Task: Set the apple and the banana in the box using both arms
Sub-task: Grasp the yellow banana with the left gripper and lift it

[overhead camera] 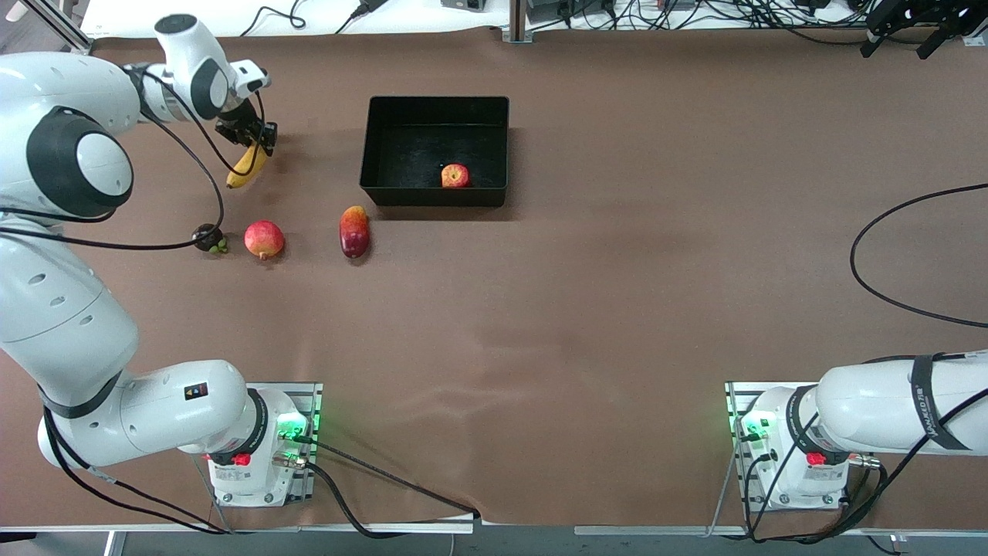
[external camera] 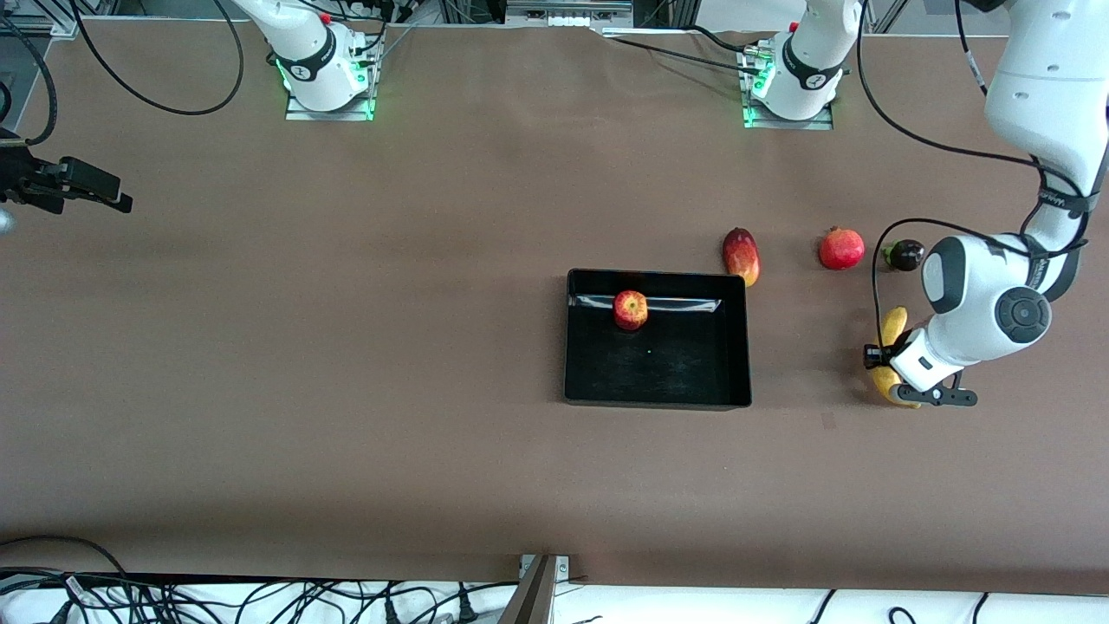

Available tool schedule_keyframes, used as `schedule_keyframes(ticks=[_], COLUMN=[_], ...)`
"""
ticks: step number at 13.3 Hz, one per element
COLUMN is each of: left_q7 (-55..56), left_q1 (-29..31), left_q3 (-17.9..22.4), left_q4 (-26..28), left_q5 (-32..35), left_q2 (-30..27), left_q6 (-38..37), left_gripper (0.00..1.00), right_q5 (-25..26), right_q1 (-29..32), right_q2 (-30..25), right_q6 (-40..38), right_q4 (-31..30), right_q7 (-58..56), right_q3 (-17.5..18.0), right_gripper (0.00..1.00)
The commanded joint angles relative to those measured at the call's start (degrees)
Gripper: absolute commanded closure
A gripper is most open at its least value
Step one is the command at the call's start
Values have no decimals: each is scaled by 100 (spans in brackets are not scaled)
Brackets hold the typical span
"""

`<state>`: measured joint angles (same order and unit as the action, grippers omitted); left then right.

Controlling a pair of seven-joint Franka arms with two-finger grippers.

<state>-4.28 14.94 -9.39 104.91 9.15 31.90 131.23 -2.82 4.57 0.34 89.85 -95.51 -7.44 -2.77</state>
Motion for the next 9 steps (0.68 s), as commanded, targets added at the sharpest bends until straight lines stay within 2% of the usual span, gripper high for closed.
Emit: schedule_keyframes(ticks=[1,3,5,8,9], left_q7=[758,1531,2611,3430,3712], left_q1=[-586,-1087,-1562,-2063,-2196], left_q3=[-54,-54,-63,-168,-177], left_q4=[188,153,48,-31,-249], left_q5=[-515,-1036,-1038,-1003,-986], left_q2=[-1078,-1352,-1380,-1153,-960], left_q6=[-1054,-1196,-1214,-1127,-1030], left_gripper=[100,100,100,100,100], right_q5=[-52,-52,-52,-52,-52], right_q1=[-18,-18,-18,-18,-18], right_q2=[19,19,19,28,19], right_q6=[-29,-29,-29,-29,-29], right_q4=[85,85,85,85,85], right_q7=[-3,14,14,14,14], right_q3=[-14,-5,-5,-5,-5], right_gripper=[0,0,0,0,0])
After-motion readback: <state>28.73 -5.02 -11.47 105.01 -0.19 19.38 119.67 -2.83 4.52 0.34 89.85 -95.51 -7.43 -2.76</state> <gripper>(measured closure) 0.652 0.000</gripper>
